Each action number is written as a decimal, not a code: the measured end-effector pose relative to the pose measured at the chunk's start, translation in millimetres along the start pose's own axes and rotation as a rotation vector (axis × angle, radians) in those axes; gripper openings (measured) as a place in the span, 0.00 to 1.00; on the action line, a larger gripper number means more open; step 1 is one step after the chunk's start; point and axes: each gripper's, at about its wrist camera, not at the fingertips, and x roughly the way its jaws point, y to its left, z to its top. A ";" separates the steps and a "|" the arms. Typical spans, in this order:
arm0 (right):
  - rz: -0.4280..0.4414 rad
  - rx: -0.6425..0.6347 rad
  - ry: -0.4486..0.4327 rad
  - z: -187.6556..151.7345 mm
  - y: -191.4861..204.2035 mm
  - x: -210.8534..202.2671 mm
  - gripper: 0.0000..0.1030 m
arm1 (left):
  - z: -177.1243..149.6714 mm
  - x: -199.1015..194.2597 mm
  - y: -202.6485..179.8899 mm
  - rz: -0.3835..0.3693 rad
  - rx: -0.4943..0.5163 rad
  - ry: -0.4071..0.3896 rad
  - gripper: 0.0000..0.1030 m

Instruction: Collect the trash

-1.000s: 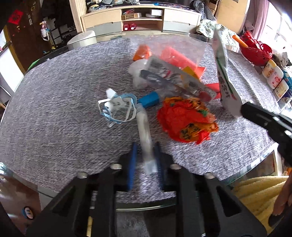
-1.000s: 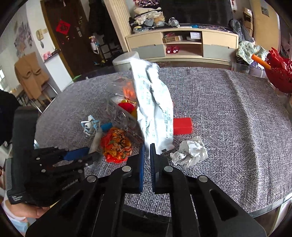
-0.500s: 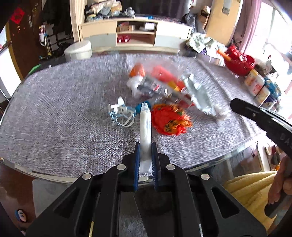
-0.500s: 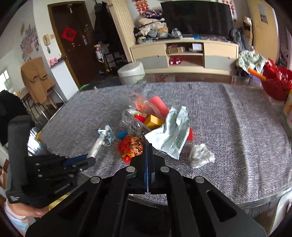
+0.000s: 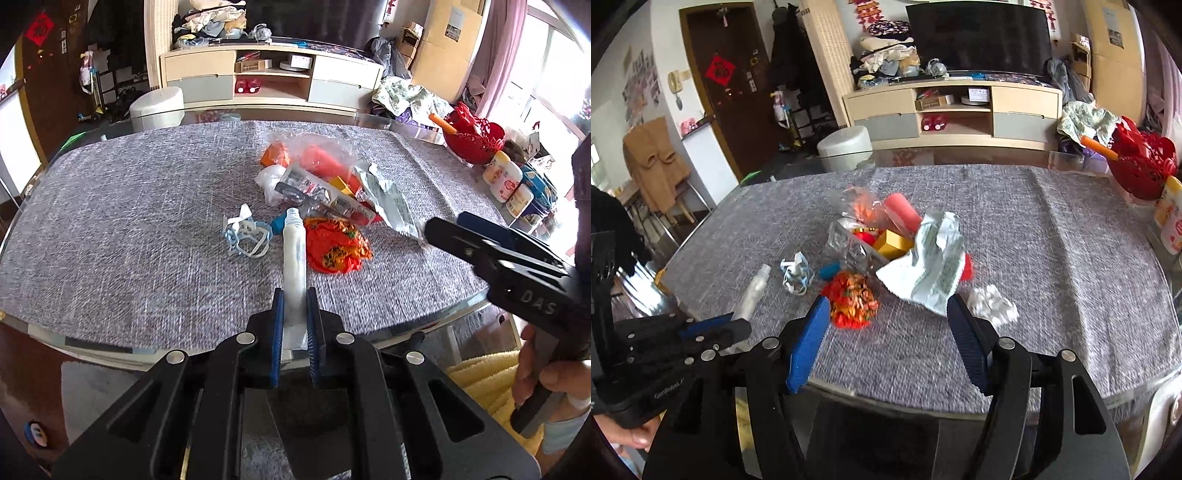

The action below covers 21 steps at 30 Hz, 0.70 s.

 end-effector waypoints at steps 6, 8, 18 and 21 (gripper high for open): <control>-0.007 -0.054 0.021 16.2 9.4 41.1 0.64 | 13.4 19.5 5.5 -0.027 -0.015 0.021 0.10; -0.010 -0.055 0.045 18.1 6.6 54.3 0.63 | 15.5 27.0 7.2 -0.032 -0.019 0.032 0.10; -0.019 -0.002 0.123 3.9 -20.0 75.0 0.39 | 22.1 40.5 8.8 -0.058 -0.018 0.044 0.10; -0.043 -0.007 0.140 -0.4 -20.8 77.8 0.37 | 22.4 40.9 9.7 -0.059 -0.020 0.045 0.10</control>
